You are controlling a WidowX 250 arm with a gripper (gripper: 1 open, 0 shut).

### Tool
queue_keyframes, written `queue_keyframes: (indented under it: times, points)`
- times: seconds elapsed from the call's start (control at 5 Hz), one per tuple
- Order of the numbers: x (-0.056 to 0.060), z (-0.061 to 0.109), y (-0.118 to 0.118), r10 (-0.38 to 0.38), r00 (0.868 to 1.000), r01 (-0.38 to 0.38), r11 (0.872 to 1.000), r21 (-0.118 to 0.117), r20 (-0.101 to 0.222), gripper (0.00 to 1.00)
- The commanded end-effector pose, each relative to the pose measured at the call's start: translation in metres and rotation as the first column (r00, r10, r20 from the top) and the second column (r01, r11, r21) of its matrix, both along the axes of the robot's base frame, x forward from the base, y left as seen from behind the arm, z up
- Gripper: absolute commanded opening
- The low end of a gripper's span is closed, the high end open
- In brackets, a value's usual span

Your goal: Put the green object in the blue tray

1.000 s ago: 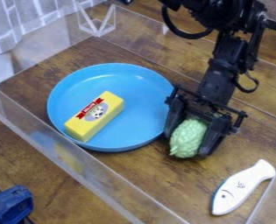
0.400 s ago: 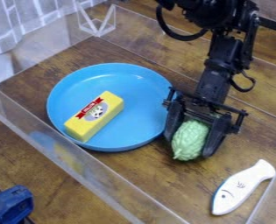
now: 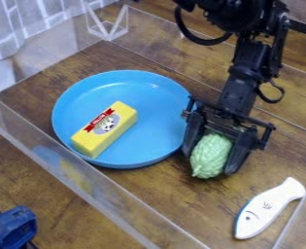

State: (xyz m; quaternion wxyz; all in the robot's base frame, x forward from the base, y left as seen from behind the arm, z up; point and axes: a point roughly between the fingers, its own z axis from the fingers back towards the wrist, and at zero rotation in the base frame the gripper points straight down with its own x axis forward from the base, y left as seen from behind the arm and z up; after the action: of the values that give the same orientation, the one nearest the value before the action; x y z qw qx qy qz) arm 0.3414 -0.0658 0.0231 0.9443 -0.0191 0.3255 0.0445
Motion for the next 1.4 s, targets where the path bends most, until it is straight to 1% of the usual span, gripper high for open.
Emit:
queue_keyframes:
  times: [0.0,0.4,0.6,1.0,1.2]
  points:
    - [0.004,0.011,-0.008,-0.055,0.998,0.055,0.998,0.001,0.035,0.0]
    - [0.004,0.016,-0.001,-0.139,0.99,0.138,0.99,0.014,0.027,0.0]
    - [0.005,0.02,0.003,-0.18,0.983,0.18,0.984,0.02,0.025,0.0]
    - [0.005,0.011,-0.005,-0.208,0.978,0.208,0.978,0.02,0.021,0.0]
    - [0.003,0.012,-0.005,-0.186,0.982,0.185,0.983,0.019,0.019,0.0]
